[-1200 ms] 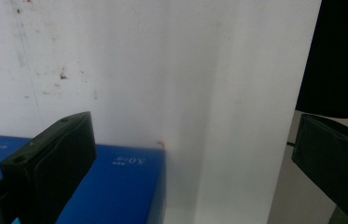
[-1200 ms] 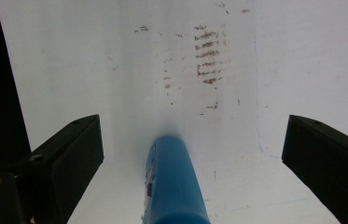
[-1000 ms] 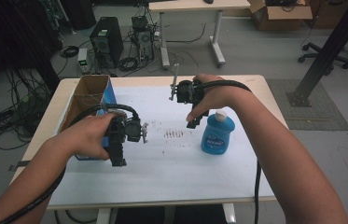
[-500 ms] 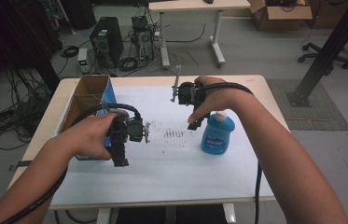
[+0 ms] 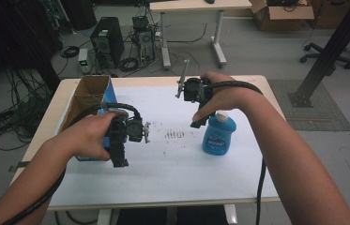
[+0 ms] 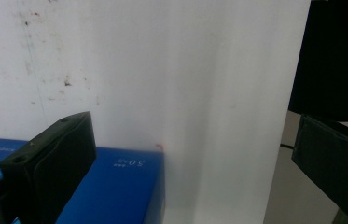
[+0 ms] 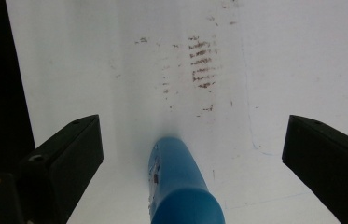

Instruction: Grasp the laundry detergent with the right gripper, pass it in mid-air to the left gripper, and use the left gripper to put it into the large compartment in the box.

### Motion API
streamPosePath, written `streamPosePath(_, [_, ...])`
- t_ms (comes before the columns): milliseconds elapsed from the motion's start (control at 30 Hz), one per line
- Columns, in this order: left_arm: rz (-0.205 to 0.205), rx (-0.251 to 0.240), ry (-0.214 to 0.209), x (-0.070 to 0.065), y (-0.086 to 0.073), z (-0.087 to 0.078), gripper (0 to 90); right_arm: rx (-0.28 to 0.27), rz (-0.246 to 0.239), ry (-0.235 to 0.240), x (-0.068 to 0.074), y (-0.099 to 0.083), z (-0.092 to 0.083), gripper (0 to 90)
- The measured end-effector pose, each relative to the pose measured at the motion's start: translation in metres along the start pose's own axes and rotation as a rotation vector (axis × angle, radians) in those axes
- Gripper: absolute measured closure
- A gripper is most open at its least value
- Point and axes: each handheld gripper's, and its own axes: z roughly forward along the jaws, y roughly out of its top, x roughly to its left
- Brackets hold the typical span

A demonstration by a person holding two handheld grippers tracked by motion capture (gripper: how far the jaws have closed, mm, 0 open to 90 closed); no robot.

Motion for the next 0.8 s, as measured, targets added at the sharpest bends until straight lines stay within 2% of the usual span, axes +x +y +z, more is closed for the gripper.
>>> streamPosePath(167, [0.009,-0.005,0.012,0.000,0.000,-0.003,0.2,-0.031,0.018,-0.021,0.003,-0.013,-0.016,5.0])
streamPosePath(467, [0.000,-0.007,0.015,-0.001,0.001,-0.006,0.2,-0.052,0.043,-0.050,0.010,-0.039,-0.035,5.0])
streamPosePath(500, [0.001,-0.007,0.017,-0.001,0.001,-0.007,0.2,-0.059,0.044,-0.064,0.011,-0.043,-0.036,4.6])
streamPosePath(567, [0.001,-0.006,0.019,-0.001,0.002,-0.007,0.2,-0.073,0.040,-0.082,0.013,-0.050,-0.037,4.7])
streamPosePath(800, [0.010,-0.002,0.021,-0.002,0.009,-0.009,0.2,-0.115,0.058,-0.089,0.019,-0.074,-0.038,4.2])
